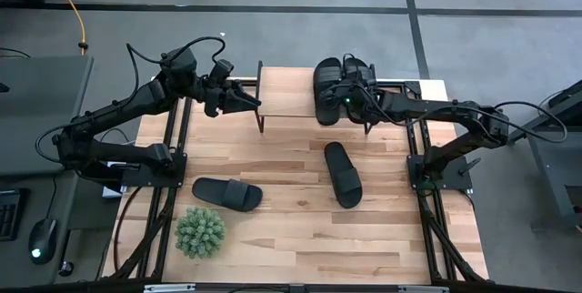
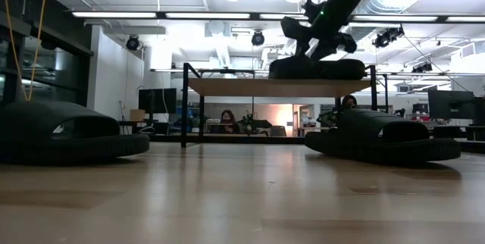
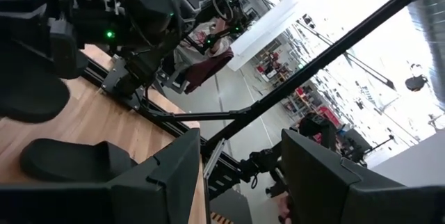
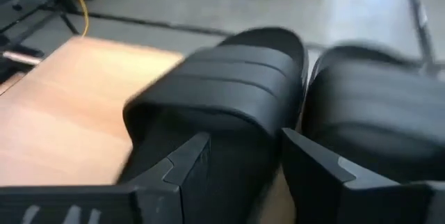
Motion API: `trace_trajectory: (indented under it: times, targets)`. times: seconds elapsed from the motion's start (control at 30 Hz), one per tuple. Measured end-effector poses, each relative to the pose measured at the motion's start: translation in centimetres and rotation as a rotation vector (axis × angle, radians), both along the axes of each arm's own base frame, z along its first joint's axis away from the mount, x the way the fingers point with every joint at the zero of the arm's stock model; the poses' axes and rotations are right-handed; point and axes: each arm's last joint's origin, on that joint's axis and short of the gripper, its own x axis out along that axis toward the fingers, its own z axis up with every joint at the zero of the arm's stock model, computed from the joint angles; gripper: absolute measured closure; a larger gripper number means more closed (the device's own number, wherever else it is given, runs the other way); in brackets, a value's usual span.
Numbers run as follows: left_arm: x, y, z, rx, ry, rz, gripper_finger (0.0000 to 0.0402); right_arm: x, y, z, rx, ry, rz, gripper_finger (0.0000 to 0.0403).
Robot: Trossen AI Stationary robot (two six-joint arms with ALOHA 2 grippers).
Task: Pick and place slides into the shelf
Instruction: Put the black slipper on the shelf
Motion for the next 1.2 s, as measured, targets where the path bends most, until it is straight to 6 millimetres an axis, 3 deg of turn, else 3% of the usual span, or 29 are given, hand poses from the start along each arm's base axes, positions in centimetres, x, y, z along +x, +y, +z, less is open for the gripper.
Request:
trace_trajectory:
  times: [0.27, 0.5, 0.67, 0.8, 1.03, 1.2]
  targets:
    - [0.0, 0.0, 0.0, 0.0, 0.0, 0.0, 0.0215, -1.1, 0.3, -0.3, 0.074, 0.033, -0.032, 0.0242]
    - [0.0, 0.0, 0.0, 0.009, -0.001, 0.008, 0.0215, -2.3, 0.4, 2.4, 0.003, -0.065, -0.017, 0.0242]
    - [0.0, 0.0, 0.0, 0.016, -0.002, 0.011, 0.0215, -1.7, 0.4, 4.2, -0.055, -0.164, 0.171, 0.0242]
    - [0.0, 0.1, 0.0, 0.023, -0.002, 0.018, 0.0215, -1.5, -0.9, 5.1, -0.083, -0.234, 0.341, 0.0242]
    - [0.0, 0.0, 0.0, 0.023, -0.003, 0.015, 0.0215, -2.8, -4.5, 4.6, 0.006, -0.264, 0.527, 0.0243]
    - [0.0, 0.0, 0.0, 0.023, -0.003, 0.009, 0.0215, -3.1, -5.9, 4.1, 0.033, -0.281, 0.622, 0.0243]
